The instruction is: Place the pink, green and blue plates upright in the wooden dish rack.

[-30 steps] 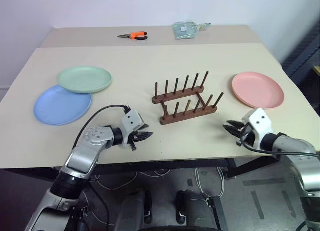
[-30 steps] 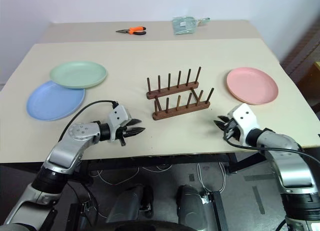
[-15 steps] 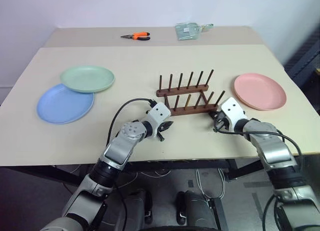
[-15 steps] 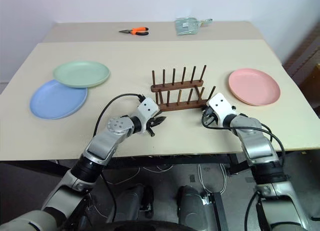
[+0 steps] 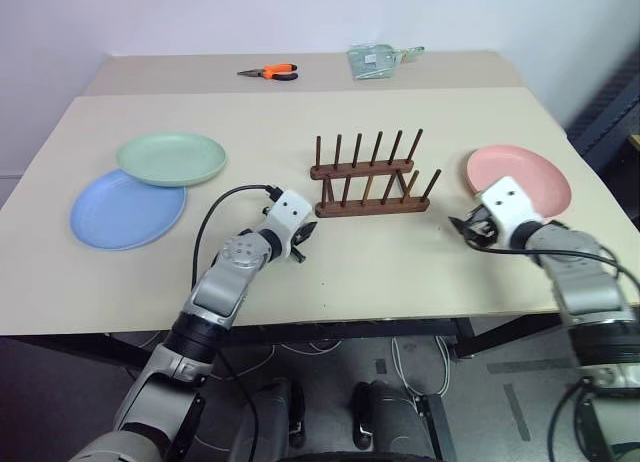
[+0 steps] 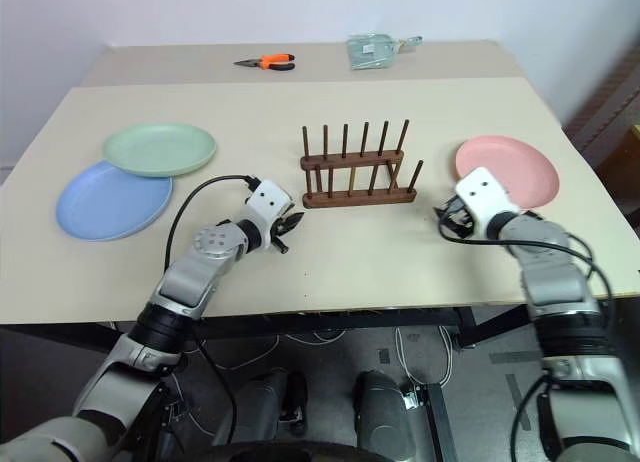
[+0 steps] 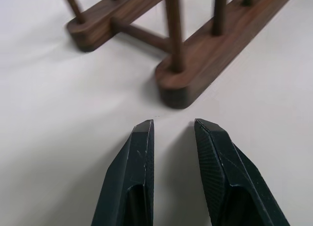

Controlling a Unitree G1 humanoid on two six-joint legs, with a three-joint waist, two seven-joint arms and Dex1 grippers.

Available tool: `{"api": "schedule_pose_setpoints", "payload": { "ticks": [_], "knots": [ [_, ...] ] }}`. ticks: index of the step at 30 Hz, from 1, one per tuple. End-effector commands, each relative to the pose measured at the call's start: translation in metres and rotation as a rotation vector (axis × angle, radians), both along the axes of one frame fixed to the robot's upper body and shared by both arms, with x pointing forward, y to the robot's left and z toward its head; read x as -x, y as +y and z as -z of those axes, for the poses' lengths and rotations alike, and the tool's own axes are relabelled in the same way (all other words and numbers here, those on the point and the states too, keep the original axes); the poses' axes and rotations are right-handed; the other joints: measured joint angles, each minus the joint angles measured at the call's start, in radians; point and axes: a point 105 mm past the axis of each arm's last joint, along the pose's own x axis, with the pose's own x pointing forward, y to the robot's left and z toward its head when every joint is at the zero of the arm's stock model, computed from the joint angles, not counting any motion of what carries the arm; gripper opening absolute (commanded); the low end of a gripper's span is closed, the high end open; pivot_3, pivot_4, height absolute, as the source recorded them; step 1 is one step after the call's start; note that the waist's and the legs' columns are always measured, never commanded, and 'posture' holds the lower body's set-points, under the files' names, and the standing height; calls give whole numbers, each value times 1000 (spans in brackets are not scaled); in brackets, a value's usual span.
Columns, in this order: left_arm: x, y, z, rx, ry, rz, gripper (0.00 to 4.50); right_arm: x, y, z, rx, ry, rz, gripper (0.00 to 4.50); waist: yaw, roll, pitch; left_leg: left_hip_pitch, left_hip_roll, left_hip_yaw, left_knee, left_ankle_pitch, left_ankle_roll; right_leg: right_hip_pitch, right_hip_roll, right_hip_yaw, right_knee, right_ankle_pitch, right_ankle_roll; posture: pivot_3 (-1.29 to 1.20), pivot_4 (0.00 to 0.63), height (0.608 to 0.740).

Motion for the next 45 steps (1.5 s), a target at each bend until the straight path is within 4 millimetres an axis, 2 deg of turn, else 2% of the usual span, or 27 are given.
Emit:
{"api": "schedule_pose_setpoints", "payload": {
  "ticks": [1, 8, 9, 11, 14, 16, 18, 22, 23, 25, 27, 29, 31, 33, 40, 45],
  "knots": [
    [15, -2, -7, 31, -3, 81, 1317, -4, -24, -2, 65, -9, 55, 3730, -7, 0, 0, 0, 0, 0, 0, 0, 0, 0, 0, 0, 0, 0, 0, 0, 150, 740],
    [48, -14, -22, 113, 18, 254, 1317, -30, -41, 19, 90, 35, 125, 3730, -14, 1, 1, 0, 0, 2, 0, 1, -1, 0, 1, 1, 0, 0, 0, 0, 150, 740],
    [50, -14, -22, 118, 23, 259, 1317, -33, -41, 19, 91, 35, 125, 3202, -13, 1, 1, 0, 0, 1, 0, 1, -1, 0, 1, 1, 0, 0, 0, 0, 150, 740],
    [53, -13, -23, 121, 26, 257, 1317, -37, -42, 18, 97, 28, 128, 2464, -8, 1, 1, 0, 0, 1, -1, 1, -1, 0, 1, 1, 0, 0, 0, 0, 150, 740],
    [57, -13, -24, 144, 35, 256, 1317, -40, -41, 15, 118, 11, 114, 921, -7, 1, 1, 0, 0, 1, -1, 1, -1, 0, 1, 0, -1, 0, 0, 0, 150, 740],
    [59, -14, -26, 156, 34, 255, 1317, -42, -37, 9, 110, -20, 91, 50, -6, 2, 1, 0, 0, 1, -1, 1, -1, 0, 1, 0, -1, 0, 0, 0, 150, 740],
    [58, -13, -27, 159, 30, 245, 1317, -42, -32, -8, 117, -90, 48, 50, -9, 2, 1, 0, 0, 1, -1, 1, -1, 0, 1, 0, -1, 0, 0, 0, 150, 740],
    [55, -8, -29, 162, 30, 226, 1317, -35, -4, -76, -29, -323, -62, 50, -11, 5, 3, 0, 0, 1, -1, 1, -1, 0, 1, 1, -1, 0, 0, 0, 150, 740],
    [56, -8, -30, 168, 31, 228, 1317, -31, 4, -91, -114, -358, -87, 50, -11, 5, 3, 0, 0, 1, -1, 1, -1, 0, 1, 1, -1, 0, 0, 0, 150, 740],
    [56, -7, -33, 182, 27, 231, 1317, -16, 31, -126, -412, -396, -184, 50, -9, 5, 3, 0, 1, 1, -1, 1, -1, 0, 1, 1, -1, 0, 0, 0, 150, 740],
    [55, -7, -35, 191, 28, 234, 1317, 11, 63, -163, -712, -393, -375, 50, -8, 5, 3, 0, 1, -1, -1, 1, -1, 0, 0, 0, -1, 0, 0, 0, 150, 740],
    [55, -6, -35, 192, 30, 238, 1317, 37, 87, -187, -932, -340, -557, 50, -6, 5, 3, -1, 1, -2, -1, 1, -1, 0, 0, 0, -1, 0, 0, 0, 150, 740],
    [55, -6, -36, 193, 31, 243, 1317, 51, 101, -191, -987, -264, -647, 50, 0, 5, 3, -1, 0, -3, -1, 0, -1, 0, -2, -1, -2, 0, 0, 0, 150, 740],
    [54, -6, -37, 193, 30, 251, 1317, 54, 109, -188, -1023, -196, -678, 50, 4, 4, 3, -2, 0, -3, -1, -1, 1, 0, -3, -2, -2, 0, 0, 0, 150, 740],
    [53, -4, -40, 200, 22, 247, 1317, 28, 106, -171, -1130, -47, -617, 50, 14, 5, 3, -5, -1, -2, -1, -2, 2, -3, -4, -2, -2, 0, 0, 0, 150, 740],
    [55, -3, -39, 201, 20, 236, 1317, 2, 97, -151, -1181, 44, -497, 50, 14, 5, 3, -5, -2, 0, -1, -2, 3, -3, -3, -2, -2, 0, 0, 0, 150, 740]
  ]
}}
